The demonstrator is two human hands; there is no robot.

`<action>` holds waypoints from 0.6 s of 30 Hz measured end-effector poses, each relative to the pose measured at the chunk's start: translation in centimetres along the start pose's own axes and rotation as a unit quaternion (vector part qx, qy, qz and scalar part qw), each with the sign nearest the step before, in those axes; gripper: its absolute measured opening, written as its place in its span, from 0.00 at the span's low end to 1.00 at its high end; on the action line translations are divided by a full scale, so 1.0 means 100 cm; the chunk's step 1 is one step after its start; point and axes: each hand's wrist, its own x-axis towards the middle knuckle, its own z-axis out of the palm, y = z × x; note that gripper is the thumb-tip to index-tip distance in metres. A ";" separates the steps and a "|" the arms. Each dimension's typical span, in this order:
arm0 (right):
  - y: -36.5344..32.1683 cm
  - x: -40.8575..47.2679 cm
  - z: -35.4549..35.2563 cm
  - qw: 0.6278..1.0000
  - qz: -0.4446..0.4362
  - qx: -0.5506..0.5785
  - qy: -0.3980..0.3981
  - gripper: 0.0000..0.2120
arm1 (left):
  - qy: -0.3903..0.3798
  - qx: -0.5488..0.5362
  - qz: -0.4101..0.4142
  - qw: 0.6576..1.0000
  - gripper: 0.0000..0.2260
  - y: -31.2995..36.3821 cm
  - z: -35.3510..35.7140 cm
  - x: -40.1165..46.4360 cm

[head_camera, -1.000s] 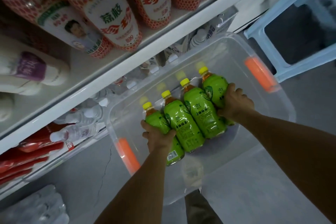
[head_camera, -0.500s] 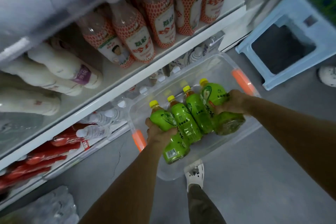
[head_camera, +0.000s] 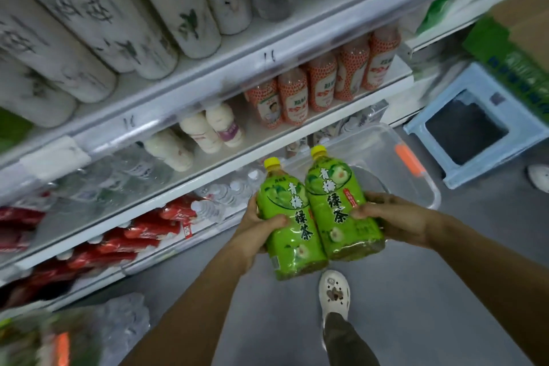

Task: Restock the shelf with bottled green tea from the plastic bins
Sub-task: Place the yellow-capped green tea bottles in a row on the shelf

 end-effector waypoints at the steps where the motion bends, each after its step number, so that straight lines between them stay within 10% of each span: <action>1: -0.002 -0.007 0.012 1.000 -0.012 0.012 -0.019 0.47 | -0.004 -0.008 0.011 1.000 0.43 0.004 -0.009 -0.015; 6: -0.019 -0.051 0.100 0.995 -0.094 0.035 -0.020 0.29 | 0.015 -0.097 0.090 0.991 0.42 0.021 -0.039 -0.087; 18: -0.033 -0.175 0.296 0.956 -0.291 -0.048 0.012 0.35 | 0.041 -0.131 0.256 0.957 0.40 0.026 -0.159 -0.281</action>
